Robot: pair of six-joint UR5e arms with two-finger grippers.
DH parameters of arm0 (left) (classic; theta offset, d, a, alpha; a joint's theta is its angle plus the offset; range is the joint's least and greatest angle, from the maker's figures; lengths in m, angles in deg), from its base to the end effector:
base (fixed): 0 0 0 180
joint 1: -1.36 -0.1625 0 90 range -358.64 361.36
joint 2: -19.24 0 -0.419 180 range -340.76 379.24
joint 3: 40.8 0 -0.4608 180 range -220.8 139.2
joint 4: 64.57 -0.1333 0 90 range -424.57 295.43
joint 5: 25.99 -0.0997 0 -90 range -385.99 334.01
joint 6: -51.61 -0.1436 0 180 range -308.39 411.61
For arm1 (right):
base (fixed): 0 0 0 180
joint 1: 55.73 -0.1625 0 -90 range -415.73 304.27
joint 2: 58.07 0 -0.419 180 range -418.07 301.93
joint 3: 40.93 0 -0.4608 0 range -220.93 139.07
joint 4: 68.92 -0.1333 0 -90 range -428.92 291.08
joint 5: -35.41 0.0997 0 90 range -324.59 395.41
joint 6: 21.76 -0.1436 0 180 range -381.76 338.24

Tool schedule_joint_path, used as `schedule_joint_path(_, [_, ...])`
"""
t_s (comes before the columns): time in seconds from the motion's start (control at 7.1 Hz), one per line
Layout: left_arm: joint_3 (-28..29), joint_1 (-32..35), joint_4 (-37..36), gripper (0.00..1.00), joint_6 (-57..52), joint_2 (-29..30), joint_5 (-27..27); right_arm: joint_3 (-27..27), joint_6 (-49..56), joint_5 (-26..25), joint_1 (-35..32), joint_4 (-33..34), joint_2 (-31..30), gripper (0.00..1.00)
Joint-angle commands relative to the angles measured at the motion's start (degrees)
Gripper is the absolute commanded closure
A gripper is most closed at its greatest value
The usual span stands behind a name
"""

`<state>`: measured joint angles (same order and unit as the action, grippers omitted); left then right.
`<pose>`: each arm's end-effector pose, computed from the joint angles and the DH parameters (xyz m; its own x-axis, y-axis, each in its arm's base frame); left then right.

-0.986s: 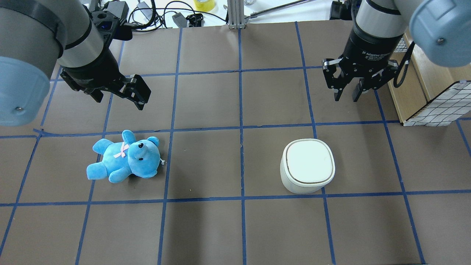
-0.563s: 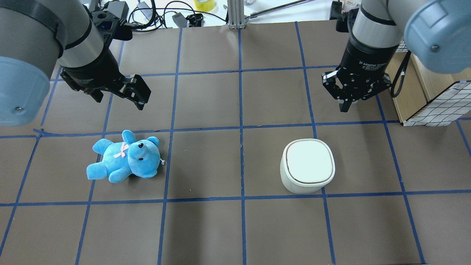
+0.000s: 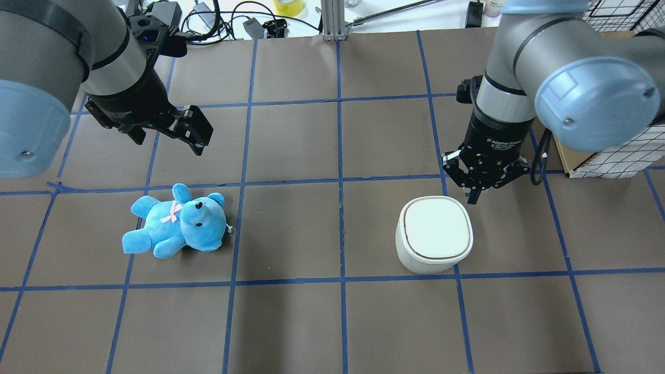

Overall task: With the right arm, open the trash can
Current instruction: 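Lower the right gripper down onto the white trash can lid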

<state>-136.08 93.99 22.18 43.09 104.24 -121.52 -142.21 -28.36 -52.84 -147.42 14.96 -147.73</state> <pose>-0.1437 -0.5252 0.4401 -0.9768 0.1880 -0.1029 0.1927 0.9806 -0.0370 0.1525 -0.5008 0.3216 -0.9960 0.0894 0.0061 0.0870 0.9480 0.3060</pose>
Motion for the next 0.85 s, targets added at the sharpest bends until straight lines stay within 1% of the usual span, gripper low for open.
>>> schedule_joint_path(0.0, [0.0, 0.0, 0.0, 0.0, 0.0, 0.0, 0.0, -3.0, 0.3, 0.3, -0.1, 1.1, 0.5, 1.0])
schedule_joint_path(0.28, [0.0, 0.0, 0.0, 0.0, 0.0, 0.0, 0.0, -5.1, 0.3, 0.3, -0.1, 3.4, 1.8, 1.0])
schedule_joint_path(0.7, [0.0, 0.0, 0.0, 0.0, 0.0, 0.0, 0.0, -6.6, 0.3, 0.3, -0.1, 4.2, 2.6, 1.0])
